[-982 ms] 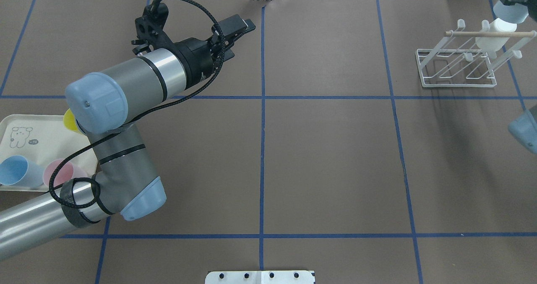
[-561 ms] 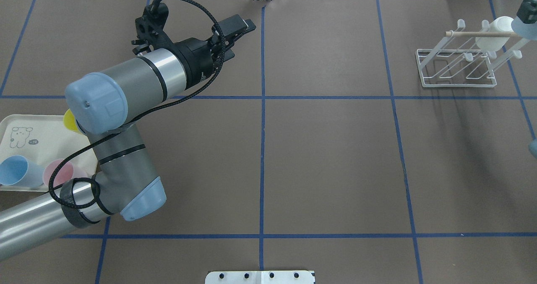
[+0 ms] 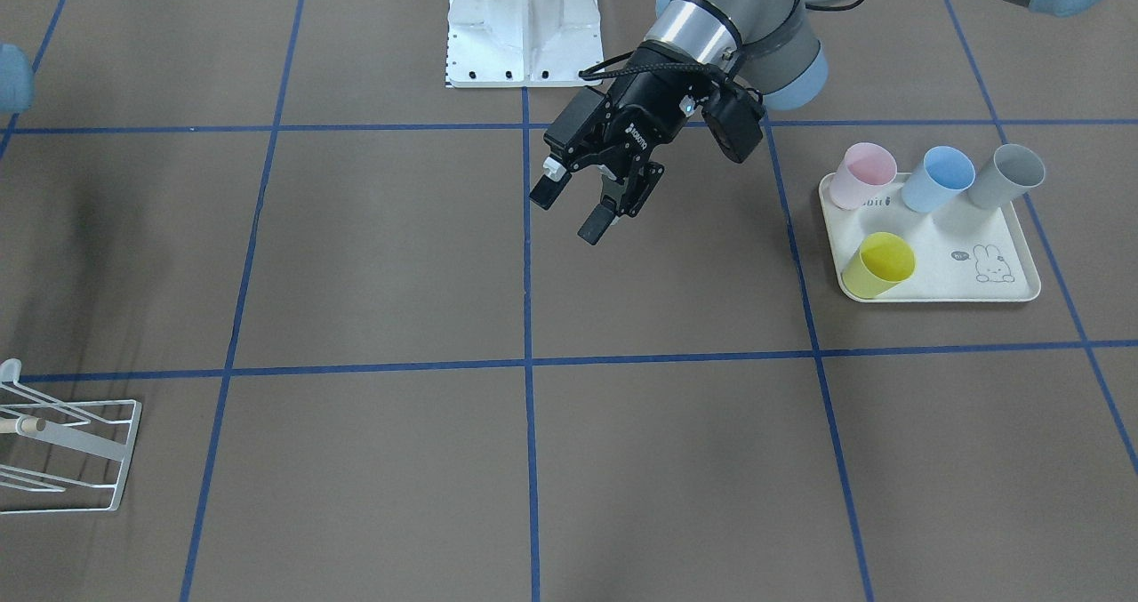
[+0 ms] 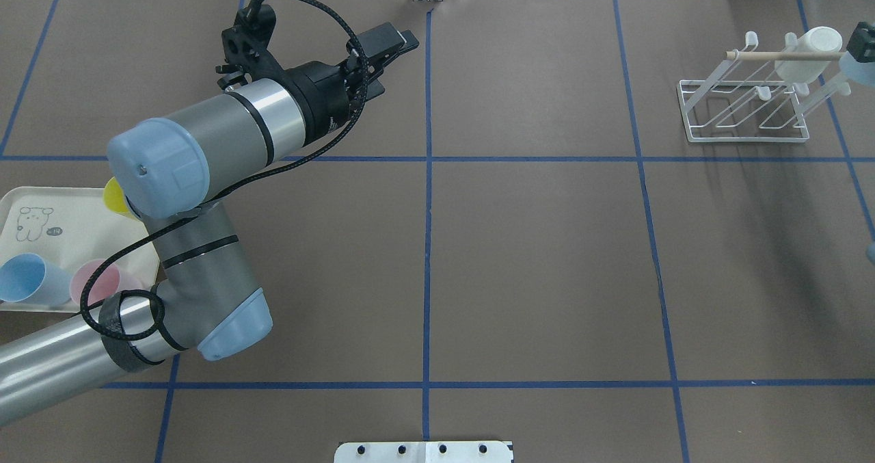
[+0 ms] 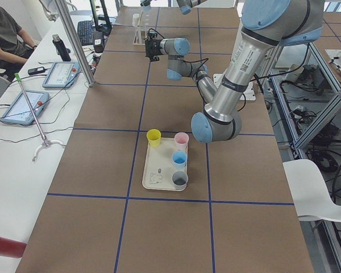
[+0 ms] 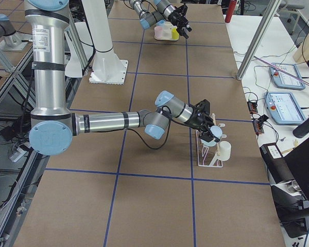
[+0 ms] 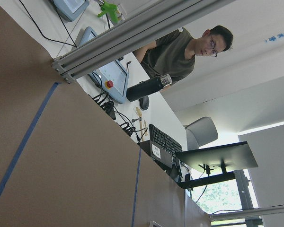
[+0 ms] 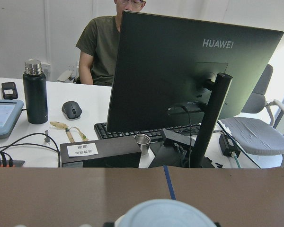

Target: Transfer IKEA cup to right arm and place on rack

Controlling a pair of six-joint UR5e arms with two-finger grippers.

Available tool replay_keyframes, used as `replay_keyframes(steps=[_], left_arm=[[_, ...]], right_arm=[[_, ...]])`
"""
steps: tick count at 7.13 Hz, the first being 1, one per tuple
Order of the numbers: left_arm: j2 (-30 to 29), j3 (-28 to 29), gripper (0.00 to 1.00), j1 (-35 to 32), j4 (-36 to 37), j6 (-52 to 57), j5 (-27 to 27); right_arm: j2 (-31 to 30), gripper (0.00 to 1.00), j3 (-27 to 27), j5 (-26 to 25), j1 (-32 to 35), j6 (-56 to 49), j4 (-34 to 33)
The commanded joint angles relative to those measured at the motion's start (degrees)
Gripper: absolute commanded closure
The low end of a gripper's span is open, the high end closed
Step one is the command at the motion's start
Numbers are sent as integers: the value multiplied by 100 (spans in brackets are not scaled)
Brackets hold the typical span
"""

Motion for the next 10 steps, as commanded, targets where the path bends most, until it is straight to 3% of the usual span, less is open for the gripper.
replay_keyframes(steps=[1,10], left_arm=[[-3,0,0,18,4,-16,3],[-3,0,0,35,-5,-16,-6]], right_arm=[[19,100,-163,25,-37,-9,156],[1,100,-382,-27,-222,-578,156]])
